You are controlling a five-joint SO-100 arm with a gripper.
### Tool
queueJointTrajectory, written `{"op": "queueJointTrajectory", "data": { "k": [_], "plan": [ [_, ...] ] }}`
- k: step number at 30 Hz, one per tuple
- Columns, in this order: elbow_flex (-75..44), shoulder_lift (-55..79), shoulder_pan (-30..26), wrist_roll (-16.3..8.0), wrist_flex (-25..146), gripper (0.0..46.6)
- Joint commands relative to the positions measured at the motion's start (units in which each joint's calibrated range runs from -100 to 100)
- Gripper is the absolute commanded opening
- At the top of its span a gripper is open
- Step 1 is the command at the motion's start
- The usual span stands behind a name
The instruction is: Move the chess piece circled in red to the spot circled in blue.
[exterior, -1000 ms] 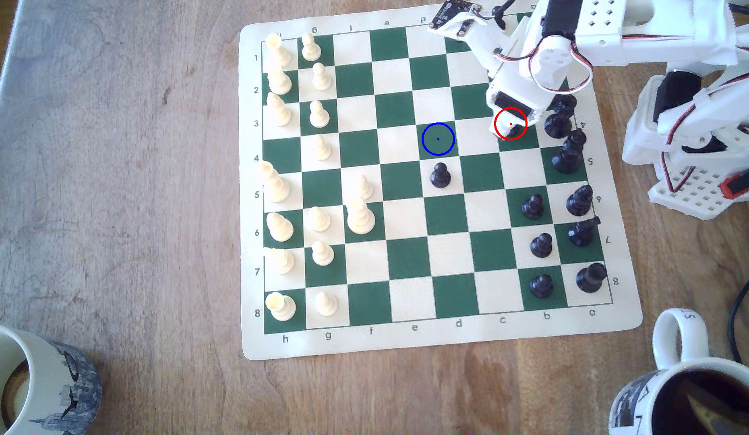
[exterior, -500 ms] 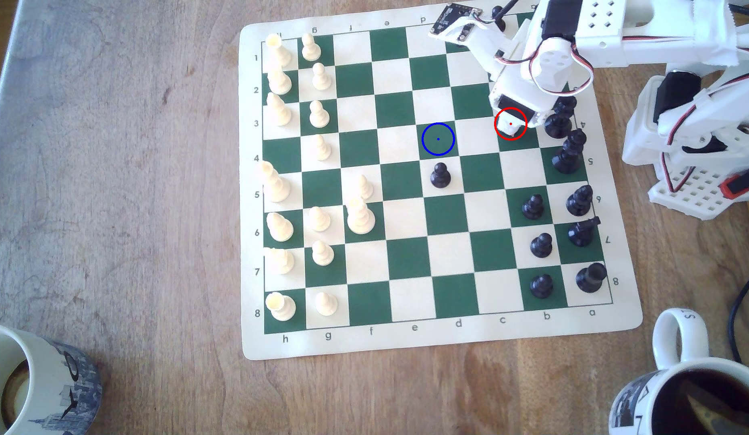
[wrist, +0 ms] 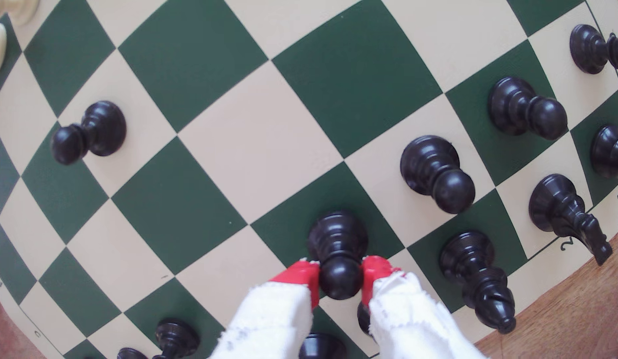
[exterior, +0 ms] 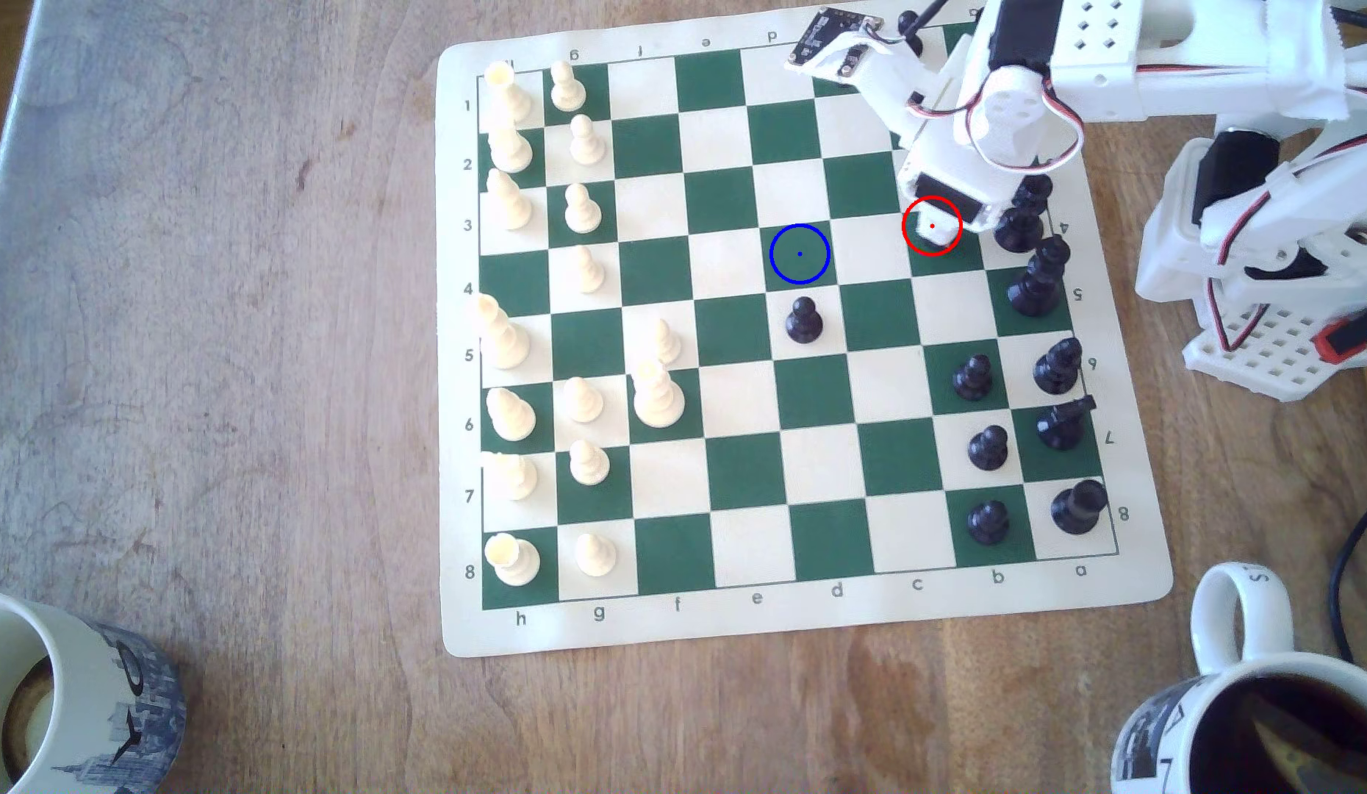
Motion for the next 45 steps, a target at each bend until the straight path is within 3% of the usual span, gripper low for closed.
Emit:
{"op": "queueJointTrajectory", "data": {
  "k": [1, 8, 17, 27, 45],
  "plan": [
    [-9.0, -4.5, -0.7, 0.1, 5.4, 2.6],
    [-19.5, -1.2, -3.9, -0.2, 8.6, 2.1],
    [-34.1, 16.5, -8.4, -0.3, 6.5, 1.9],
    [-35.8, 25.9, -7.3, -0.1, 0.8, 1.9],
    [-36.8, 29.5, -7.2, -0.4, -2.5, 1.9]
  ]
}}
